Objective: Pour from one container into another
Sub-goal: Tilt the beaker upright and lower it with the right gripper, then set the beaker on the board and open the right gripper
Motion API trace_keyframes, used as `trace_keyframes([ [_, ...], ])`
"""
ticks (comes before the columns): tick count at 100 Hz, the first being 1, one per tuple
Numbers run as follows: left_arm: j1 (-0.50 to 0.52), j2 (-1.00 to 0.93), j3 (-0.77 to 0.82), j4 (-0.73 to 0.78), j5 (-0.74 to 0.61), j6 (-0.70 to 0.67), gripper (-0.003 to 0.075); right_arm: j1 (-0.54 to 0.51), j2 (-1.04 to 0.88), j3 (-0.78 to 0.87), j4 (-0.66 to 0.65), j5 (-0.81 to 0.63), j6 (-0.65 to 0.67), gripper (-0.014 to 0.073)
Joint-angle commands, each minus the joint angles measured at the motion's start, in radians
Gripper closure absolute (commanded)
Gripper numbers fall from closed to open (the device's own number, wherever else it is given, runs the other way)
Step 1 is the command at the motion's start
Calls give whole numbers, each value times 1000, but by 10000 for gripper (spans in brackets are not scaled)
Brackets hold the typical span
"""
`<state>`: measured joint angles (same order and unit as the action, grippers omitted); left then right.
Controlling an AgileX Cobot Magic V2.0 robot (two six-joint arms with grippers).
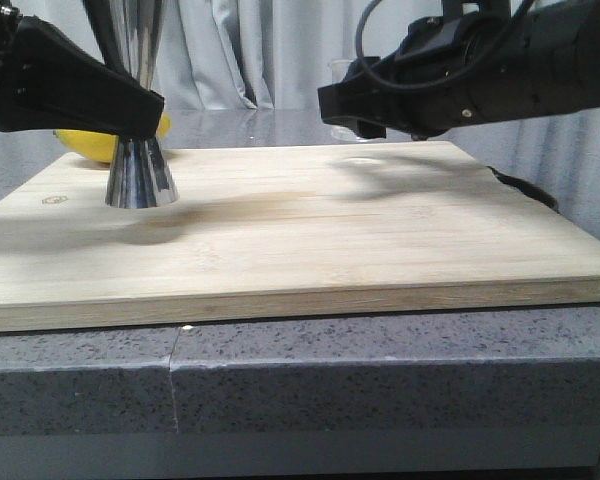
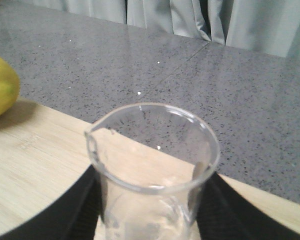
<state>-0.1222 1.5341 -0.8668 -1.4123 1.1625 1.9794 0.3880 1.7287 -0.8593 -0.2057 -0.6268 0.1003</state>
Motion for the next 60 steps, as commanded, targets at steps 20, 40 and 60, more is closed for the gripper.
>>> trace_keyframes([
  [20, -7, -40, -29, -68, 83, -10, 739, -6, 5, -23, 9, -154, 4, 417],
  [40, -7, -40, -29, -68, 83, -10, 739, -6, 7, -23, 9, -152, 4, 417],
  [60, -7, -40, -29, -68, 83, -10, 739, -6, 15, -23, 9, -156, 4, 417],
])
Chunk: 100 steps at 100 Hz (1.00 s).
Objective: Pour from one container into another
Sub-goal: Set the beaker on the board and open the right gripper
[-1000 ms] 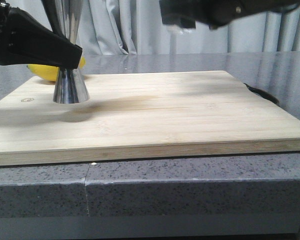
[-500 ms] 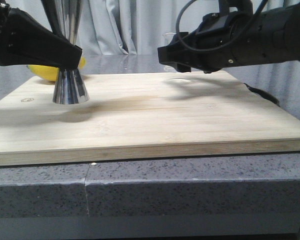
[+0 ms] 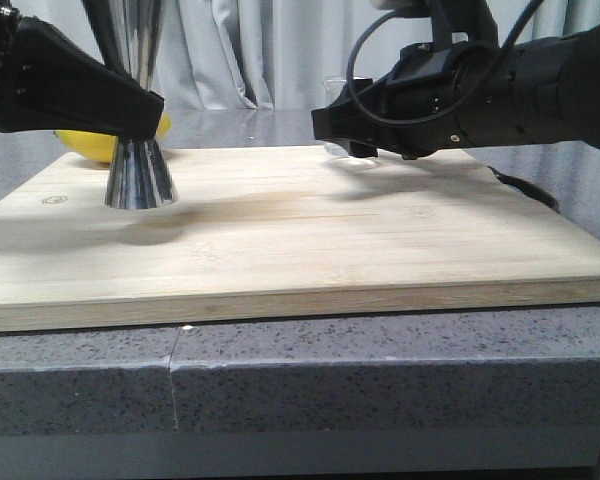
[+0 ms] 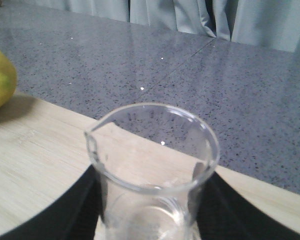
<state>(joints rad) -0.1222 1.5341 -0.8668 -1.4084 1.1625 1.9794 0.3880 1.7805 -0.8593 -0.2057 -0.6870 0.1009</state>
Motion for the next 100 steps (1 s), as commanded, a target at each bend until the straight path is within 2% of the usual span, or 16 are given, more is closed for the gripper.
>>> trace_keyframes([
  [1, -7, -40, -29, -72, 83, -10, 740, -6, -36, -23, 9, -96, 4, 417],
  [42, -7, -40, -29, -72, 83, -16, 739, -6, 19, -23, 9, -137, 4, 417],
  [76, -7, -40, -29, -72, 83, -16, 739, -6, 19, -23, 5, -90, 4, 411],
  [86, -7, -40, -29, -72, 83, -16, 739, -6, 19, -23, 5, -58, 4, 375],
  [100, -7, -40, -29, -72, 83, -16, 739, -6, 19, -23, 5, -50, 4, 280],
])
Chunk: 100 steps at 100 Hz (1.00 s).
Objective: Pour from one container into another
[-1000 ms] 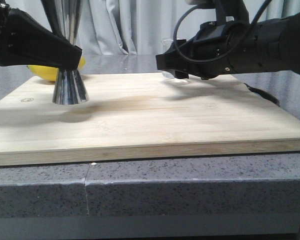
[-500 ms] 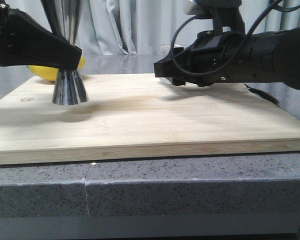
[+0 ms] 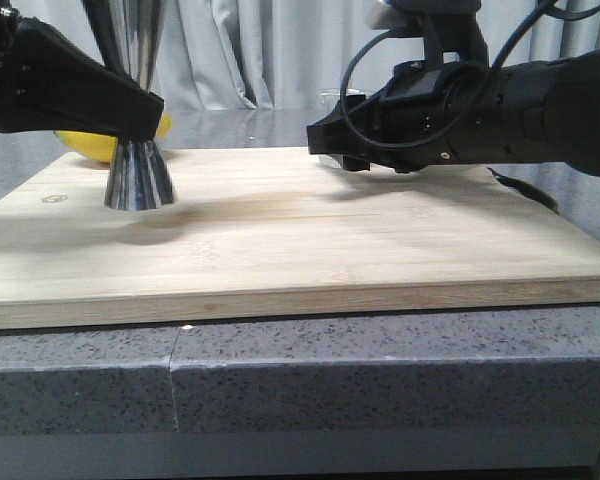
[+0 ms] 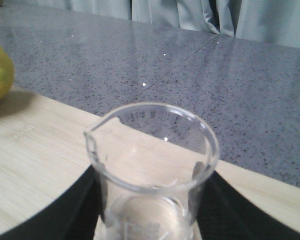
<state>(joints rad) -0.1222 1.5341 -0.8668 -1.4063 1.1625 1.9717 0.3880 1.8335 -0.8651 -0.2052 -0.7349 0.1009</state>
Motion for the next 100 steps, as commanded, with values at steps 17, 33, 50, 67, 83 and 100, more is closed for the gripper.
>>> trace_keyframes([
  [17, -7, -40, -29, -74, 83, -9, 739, -6, -34, -17, 6, -2, 4, 188],
  [33, -7, -40, -29, -74, 83, -9, 739, -6, -43, -17, 11, -2, 4, 159],
  [50, -7, -40, -29, -74, 83, -9, 739, -6, -73, -17, 11, 1, 4, 149],
  [67, -7, -40, -29, -74, 83, -9, 739, -6, -125, -17, 13, 10, 4, 91],
  [83, -7, -40, -29, -74, 83, -9, 739, -4, -197, -17, 13, 69, 4, 57],
  [100, -7, -40, -29, -74, 83, -9, 739, -4, -295, -17, 13, 224, 4, 56],
])
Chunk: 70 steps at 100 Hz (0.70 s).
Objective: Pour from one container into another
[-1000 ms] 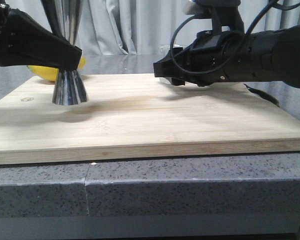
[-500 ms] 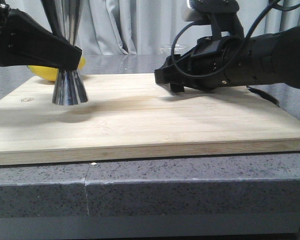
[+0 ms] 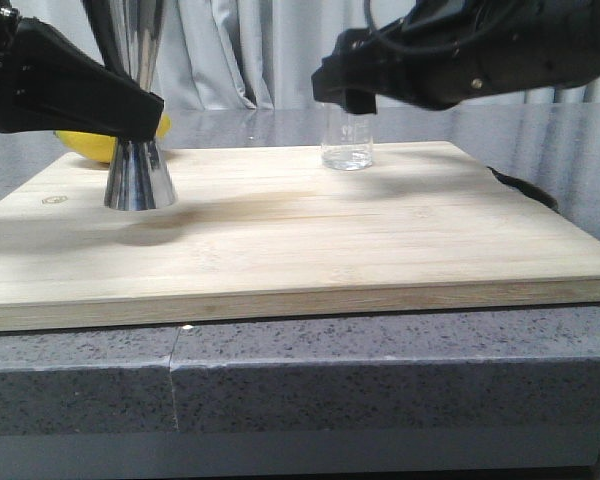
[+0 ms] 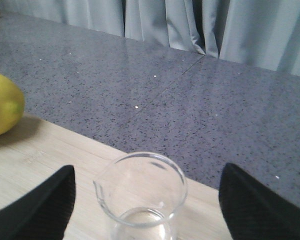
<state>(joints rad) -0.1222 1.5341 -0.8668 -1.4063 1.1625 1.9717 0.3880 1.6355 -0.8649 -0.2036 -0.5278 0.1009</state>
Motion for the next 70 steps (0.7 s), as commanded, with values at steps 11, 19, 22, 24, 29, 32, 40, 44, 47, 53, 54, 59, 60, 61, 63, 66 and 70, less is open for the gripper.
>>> trace_keyframes([
  [11, -7, -40, -29, -74, 83, -9, 739, 2, -174, -18, 12, 79, 4, 56],
  [19, -7, -40, -29, -74, 83, -9, 739, 20, -246, -18, 12, 98, 4, 57],
  [22, -7, -40, -29, -74, 83, -9, 739, 30, -272, -18, 12, 98, 4, 57],
  [24, -7, -40, -29, -76, 83, -9, 739, 36, -291, -18, 12, 98, 4, 57],
  [29, -7, -40, -30, -80, 74, -9, 739, 52, -334, -18, 6, 98, 4, 57],
  [32, -7, -40, -35, -80, 65, -9, 739, 61, -360, -18, 2, 98, 4, 57],
  [40, -7, -40, -47, -82, 40, -9, 739, 86, -430, -18, 3, 98, 4, 58],
  [44, -7, -40, -56, -87, 23, -9, 739, 96, -457, -18, 3, 98, 4, 58],
  [47, -7, -40, -62, -91, 13, -9, 739, 105, -482, -18, 3, 98, 4, 58],
  [53, -7, -40, -71, -109, -2, 10, 739, 119, -518, -18, 2, 98, 4, 58],
  [54, -7, -40, -71, -111, -2, 19, 739, 122, -526, -18, 2, 98, 4, 58],
  [59, -7, -40, -74, -139, -2, 51, 739, 133, -553, -18, 2, 98, 4, 58],
  [60, -7, -40, -74, -147, -2, 56, 739, 134, -556, -18, 2, 98, 4, 58],
  [61, -7, -40, -74, -151, -2, 65, 739, 135, -563, -18, 2, 98, 4, 58],
  [63, -7, -40, -74, -165, -2, 76, 739, 139, -573, -18, 2, 98, 4, 58],
  [66, -7, -40, -74, -181, -4, 90, 739, 143, -586, -18, 2, 98, 4, 58],
  [70, -7, -38, -74, -208, -4, 101, 739, 147, -603, -18, 2, 99, 4, 58],
])
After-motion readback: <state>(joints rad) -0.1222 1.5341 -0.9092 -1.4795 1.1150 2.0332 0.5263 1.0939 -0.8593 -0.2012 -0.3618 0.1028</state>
